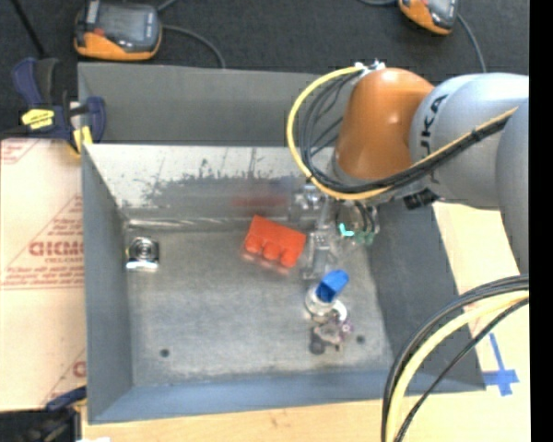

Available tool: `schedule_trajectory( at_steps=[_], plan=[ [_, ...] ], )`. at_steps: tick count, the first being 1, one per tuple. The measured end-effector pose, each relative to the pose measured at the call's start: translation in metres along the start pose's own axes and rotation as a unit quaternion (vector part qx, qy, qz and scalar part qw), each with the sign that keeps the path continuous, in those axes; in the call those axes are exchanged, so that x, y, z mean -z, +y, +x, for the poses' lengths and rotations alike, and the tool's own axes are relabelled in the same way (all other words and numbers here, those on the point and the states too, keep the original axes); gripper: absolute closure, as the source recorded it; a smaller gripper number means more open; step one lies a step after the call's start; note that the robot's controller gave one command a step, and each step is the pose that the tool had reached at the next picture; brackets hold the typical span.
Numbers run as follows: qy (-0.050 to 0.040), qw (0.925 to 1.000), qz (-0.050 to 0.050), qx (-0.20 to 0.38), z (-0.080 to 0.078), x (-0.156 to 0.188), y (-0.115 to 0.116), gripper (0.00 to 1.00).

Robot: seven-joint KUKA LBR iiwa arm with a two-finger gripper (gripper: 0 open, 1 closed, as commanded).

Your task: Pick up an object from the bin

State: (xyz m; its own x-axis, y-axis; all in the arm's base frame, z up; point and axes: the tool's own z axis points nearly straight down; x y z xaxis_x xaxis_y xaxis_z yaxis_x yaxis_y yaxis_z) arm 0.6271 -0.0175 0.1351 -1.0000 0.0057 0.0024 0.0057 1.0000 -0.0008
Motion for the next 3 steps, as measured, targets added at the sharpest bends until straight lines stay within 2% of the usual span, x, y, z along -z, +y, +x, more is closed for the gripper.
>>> schedule_trajectory(
  at_steps=[1,2,3],
  plan=[
    [-0.0005,0.9986,-0.001,-0.053,-0.013,-0.062,-0.005,0.00],
    [-0.0034,0.9987,-0.001,-0.052,-0.015,-0.059,-0.005,1.00],
    [-0.0081,0.9990,0.000,-0.045,-0.017,0.082,-0.005,1.00]
  ],
)
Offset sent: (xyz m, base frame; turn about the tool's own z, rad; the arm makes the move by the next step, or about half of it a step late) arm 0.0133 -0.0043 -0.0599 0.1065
